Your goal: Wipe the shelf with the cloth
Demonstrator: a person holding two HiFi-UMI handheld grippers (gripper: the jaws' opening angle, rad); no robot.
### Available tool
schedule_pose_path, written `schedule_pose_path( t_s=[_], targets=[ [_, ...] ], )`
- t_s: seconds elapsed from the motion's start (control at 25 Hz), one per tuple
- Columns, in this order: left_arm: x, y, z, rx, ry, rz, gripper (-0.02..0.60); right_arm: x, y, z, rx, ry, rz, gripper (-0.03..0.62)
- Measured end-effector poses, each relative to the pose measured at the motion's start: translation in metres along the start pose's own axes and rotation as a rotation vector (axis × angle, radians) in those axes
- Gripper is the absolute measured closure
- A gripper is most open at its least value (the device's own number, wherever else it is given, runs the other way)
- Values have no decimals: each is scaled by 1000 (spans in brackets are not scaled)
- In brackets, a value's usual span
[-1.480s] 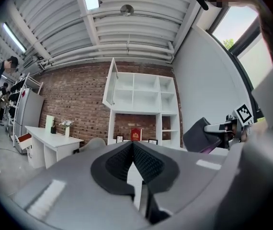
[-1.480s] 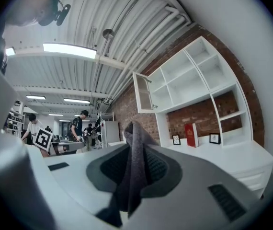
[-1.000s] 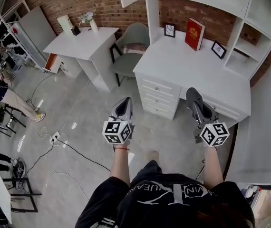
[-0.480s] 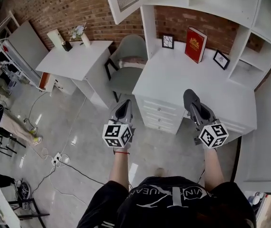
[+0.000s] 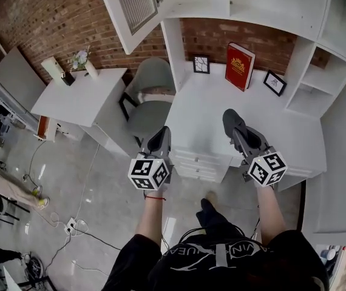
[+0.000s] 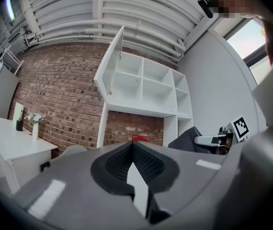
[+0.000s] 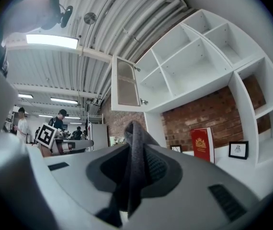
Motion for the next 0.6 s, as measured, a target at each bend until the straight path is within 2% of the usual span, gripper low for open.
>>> schedule_pose_path(
  t_s=[0.2, 0.4, 0.6],
  targets=[
    [14, -21, 59, -31, 35, 23, 597, 25, 26, 54, 18, 43, -24, 525],
    [37, -46, 118, -33, 45, -12, 597, 63, 45, 109, 59, 52, -56, 525],
    [57, -57, 185, -86, 78, -4, 597, 94, 66, 158, 91, 73, -105, 525]
  ],
)
Point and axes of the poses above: the fingertips, and each gripper's own axes: z forward along the fingers, y to its right, x out of its top, the point moved 3 cm from there along -z, backward along the fingers, and after that the axes turned 10 degrees about z, right-handed, at the moved point
